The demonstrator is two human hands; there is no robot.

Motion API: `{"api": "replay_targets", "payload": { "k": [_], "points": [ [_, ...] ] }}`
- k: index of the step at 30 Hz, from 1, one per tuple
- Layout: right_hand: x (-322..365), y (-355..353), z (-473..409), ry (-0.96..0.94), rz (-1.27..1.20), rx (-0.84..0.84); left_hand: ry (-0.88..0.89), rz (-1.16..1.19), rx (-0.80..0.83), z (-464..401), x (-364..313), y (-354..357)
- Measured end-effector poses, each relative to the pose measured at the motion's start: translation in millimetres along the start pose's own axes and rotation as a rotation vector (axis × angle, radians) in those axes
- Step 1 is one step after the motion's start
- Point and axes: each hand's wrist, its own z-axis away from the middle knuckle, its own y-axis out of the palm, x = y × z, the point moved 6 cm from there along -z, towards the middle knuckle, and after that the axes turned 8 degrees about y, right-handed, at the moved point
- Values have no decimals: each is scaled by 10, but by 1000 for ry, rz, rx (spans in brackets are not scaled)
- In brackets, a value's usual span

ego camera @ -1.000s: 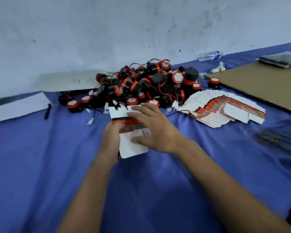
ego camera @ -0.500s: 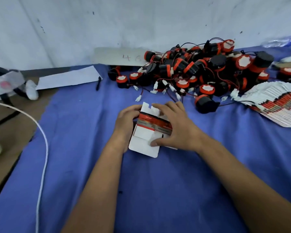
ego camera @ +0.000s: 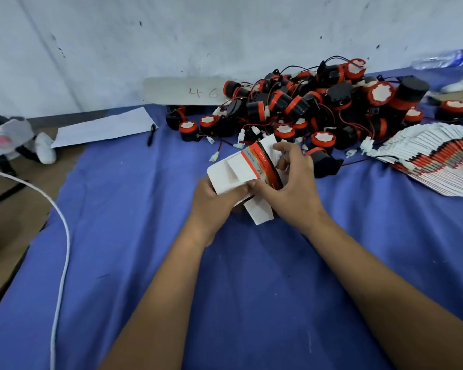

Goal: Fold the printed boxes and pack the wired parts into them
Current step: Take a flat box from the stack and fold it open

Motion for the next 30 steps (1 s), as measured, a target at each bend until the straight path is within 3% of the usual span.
{"api": "replay_targets", "payload": {
  "k": [6, 10, 12, 14, 16, 20, 26, 30],
  "points": [
    [74, 21, 32, -78, 107, -49, 309, -619, -320, -12, -202, -206],
    [91, 33, 26, -65, 174, -34, 301, -548, -422, -29, -228, -370],
    [85, 35, 35, -51, 188, -42, 206, -301, -372, -66, -173, -380],
    [61, 24, 41, -6, 109, -34, 84, 84, -199, -92, -135, -258],
    [12, 23, 35, 91, -46, 0, 23, 220, 15, -98, -111, -118],
    [-62, -10, 15, 179, -105, -17, 27, -29, 306, 7, -65, 127],
    [-100, -30, 1, 241, -127, -24, 41, -55, 348, 41, -72, 237],
    [15, 61, 15, 176, -192, 124, 24, -6, 342, 39, -43, 228]
  ]
}}
